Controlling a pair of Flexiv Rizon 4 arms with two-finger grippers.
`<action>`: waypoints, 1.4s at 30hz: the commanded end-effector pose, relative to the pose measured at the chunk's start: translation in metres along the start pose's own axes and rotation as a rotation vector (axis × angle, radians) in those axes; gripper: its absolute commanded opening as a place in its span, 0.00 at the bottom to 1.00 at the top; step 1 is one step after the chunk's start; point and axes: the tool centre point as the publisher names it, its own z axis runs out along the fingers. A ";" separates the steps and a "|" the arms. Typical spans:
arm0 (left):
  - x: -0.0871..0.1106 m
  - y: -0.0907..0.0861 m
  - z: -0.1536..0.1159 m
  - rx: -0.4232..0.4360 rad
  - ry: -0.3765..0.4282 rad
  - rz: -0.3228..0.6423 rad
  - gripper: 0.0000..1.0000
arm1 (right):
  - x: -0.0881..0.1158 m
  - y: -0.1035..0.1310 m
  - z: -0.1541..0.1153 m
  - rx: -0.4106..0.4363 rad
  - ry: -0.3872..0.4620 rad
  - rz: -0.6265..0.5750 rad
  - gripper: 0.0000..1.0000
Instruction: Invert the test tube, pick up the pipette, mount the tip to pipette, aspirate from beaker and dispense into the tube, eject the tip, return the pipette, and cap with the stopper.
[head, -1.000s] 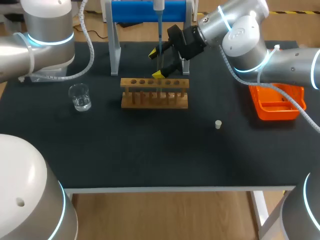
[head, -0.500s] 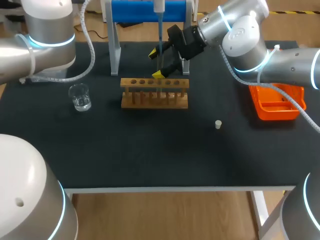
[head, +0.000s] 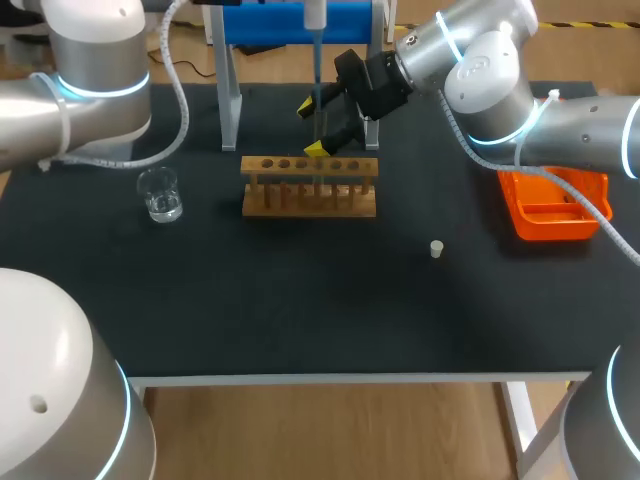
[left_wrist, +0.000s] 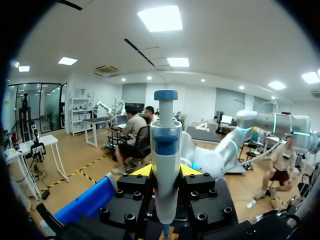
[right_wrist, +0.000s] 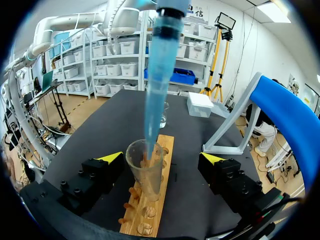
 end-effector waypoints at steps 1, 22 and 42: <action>0.000 0.001 -0.004 -0.006 -0.010 -0.002 0.00 | 0.000 0.000 -0.001 0.002 0.001 0.000 1.00; -0.019 -0.002 -0.009 0.008 -0.032 0.027 0.00 | 0.000 0.000 -0.001 0.002 0.001 0.000 1.00; -0.020 -0.006 0.008 0.019 0.018 0.033 0.00 | 0.000 0.000 -0.001 0.002 0.001 0.000 1.00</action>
